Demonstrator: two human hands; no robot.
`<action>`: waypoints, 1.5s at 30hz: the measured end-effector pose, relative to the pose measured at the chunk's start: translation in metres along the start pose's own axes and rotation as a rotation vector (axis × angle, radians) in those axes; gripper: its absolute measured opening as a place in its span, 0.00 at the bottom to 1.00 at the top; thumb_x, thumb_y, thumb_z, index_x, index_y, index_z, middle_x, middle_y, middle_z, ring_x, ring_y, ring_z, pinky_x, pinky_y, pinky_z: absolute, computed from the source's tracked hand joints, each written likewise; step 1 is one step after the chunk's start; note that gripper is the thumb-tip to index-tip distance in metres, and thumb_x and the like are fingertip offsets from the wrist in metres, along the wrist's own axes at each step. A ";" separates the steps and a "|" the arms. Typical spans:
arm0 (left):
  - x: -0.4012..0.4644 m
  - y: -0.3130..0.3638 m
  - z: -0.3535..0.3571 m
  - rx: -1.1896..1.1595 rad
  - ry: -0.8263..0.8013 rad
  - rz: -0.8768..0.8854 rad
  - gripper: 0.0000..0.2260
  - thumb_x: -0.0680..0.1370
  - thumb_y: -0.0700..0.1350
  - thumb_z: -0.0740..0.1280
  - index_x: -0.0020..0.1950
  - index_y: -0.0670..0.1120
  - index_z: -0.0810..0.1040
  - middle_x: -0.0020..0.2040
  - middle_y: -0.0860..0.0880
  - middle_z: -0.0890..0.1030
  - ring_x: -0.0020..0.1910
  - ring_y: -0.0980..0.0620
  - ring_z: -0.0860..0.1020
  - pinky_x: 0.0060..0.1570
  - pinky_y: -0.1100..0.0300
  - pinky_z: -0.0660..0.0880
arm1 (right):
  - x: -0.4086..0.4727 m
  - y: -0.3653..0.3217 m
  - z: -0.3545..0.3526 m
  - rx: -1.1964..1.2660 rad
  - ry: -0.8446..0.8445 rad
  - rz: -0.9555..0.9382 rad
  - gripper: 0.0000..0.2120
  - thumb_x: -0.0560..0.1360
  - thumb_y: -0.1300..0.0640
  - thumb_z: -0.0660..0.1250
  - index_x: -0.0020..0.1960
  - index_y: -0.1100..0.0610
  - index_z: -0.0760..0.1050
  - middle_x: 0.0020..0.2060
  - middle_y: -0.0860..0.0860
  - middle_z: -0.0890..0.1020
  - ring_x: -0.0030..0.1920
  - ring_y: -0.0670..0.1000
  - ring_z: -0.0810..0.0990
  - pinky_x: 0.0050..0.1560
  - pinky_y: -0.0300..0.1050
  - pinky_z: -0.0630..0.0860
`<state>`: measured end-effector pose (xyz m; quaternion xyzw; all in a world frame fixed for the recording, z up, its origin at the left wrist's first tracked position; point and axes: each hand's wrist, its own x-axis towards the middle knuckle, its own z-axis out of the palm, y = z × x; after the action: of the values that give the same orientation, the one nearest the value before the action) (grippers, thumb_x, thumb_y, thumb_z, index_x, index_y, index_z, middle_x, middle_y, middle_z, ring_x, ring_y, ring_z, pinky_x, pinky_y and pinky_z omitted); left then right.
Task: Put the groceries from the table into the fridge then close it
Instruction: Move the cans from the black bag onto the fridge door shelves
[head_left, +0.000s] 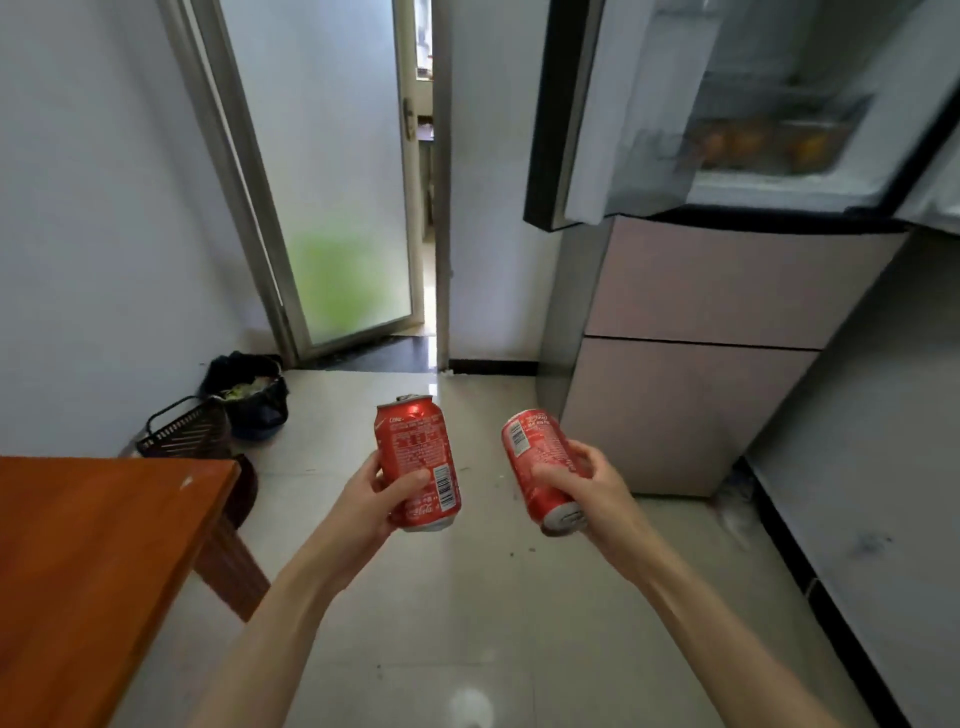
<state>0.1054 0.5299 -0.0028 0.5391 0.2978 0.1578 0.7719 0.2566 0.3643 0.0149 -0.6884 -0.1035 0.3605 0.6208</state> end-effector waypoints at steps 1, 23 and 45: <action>0.011 0.002 0.022 0.032 -0.013 0.017 0.19 0.66 0.45 0.70 0.55 0.53 0.72 0.55 0.46 0.79 0.53 0.47 0.79 0.52 0.51 0.76 | 0.005 -0.008 -0.021 -0.095 0.066 -0.053 0.26 0.69 0.57 0.72 0.63 0.54 0.65 0.54 0.52 0.75 0.48 0.51 0.79 0.45 0.45 0.78; 0.270 0.154 0.296 0.440 0.059 0.635 0.31 0.70 0.46 0.74 0.68 0.49 0.62 0.57 0.54 0.73 0.52 0.58 0.74 0.53 0.61 0.71 | 0.220 -0.262 -0.237 -0.103 0.407 -0.794 0.29 0.69 0.53 0.72 0.63 0.47 0.59 0.50 0.46 0.70 0.48 0.46 0.77 0.48 0.41 0.78; 0.402 0.242 0.393 0.951 0.640 0.593 0.31 0.64 0.48 0.75 0.62 0.43 0.64 0.55 0.44 0.79 0.54 0.41 0.78 0.53 0.49 0.75 | 0.410 -0.385 -0.266 -0.539 -0.029 -0.989 0.36 0.66 0.54 0.76 0.70 0.55 0.64 0.58 0.49 0.77 0.57 0.46 0.74 0.52 0.32 0.66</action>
<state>0.6826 0.5557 0.1999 0.8079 0.3894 0.3681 0.2454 0.8345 0.4789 0.2133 -0.6872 -0.5107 -0.0032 0.5166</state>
